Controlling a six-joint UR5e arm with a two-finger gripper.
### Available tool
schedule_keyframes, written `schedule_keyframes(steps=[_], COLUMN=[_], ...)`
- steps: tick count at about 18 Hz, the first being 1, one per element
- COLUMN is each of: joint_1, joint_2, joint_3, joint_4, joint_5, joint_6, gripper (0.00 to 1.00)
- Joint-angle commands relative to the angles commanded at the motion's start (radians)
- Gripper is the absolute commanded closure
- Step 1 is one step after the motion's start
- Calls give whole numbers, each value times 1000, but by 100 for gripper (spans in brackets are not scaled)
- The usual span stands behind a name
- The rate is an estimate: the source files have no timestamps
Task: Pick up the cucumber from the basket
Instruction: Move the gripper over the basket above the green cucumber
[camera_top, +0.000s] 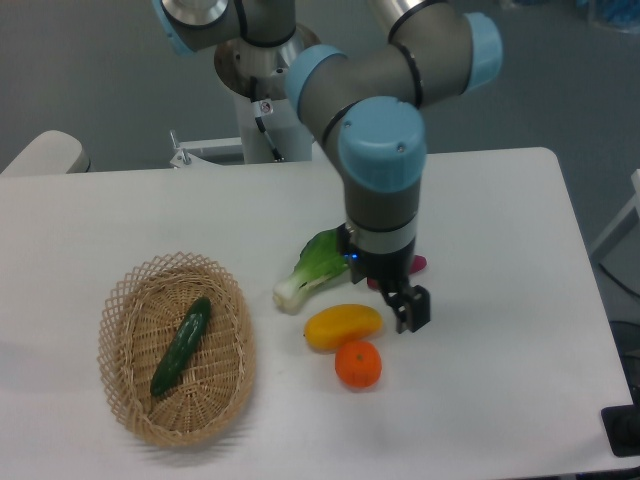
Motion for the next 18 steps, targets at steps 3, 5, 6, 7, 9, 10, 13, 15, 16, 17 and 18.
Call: schedule_keyframes(steps=[3, 5, 6, 7, 9, 10, 13, 15, 16, 17, 18], joint_1=[-61, -106, -126, -146, -175, -193, -233, -255, -264, -273, -284], joint_2=[3, 3, 2, 0, -5, -9, -37, -46, -52, -58, -67], joint_3=[-60, -68, -83, -95, -103, -109, -147, -183, -195, -204, -209], joint_4=[41, 46, 49, 60, 92, 97, 165, 199, 213, 225, 241], joint_5=[3, -6, -5, -6, -11, -12, -26, -23, -23, -23, -23], joint_6=[-230, -350, -384, -419, -539, -591, -701, -723, -731, -755, -789], gripper=[0, 0, 0, 0, 0, 0, 0, 0, 0, 0, 0])
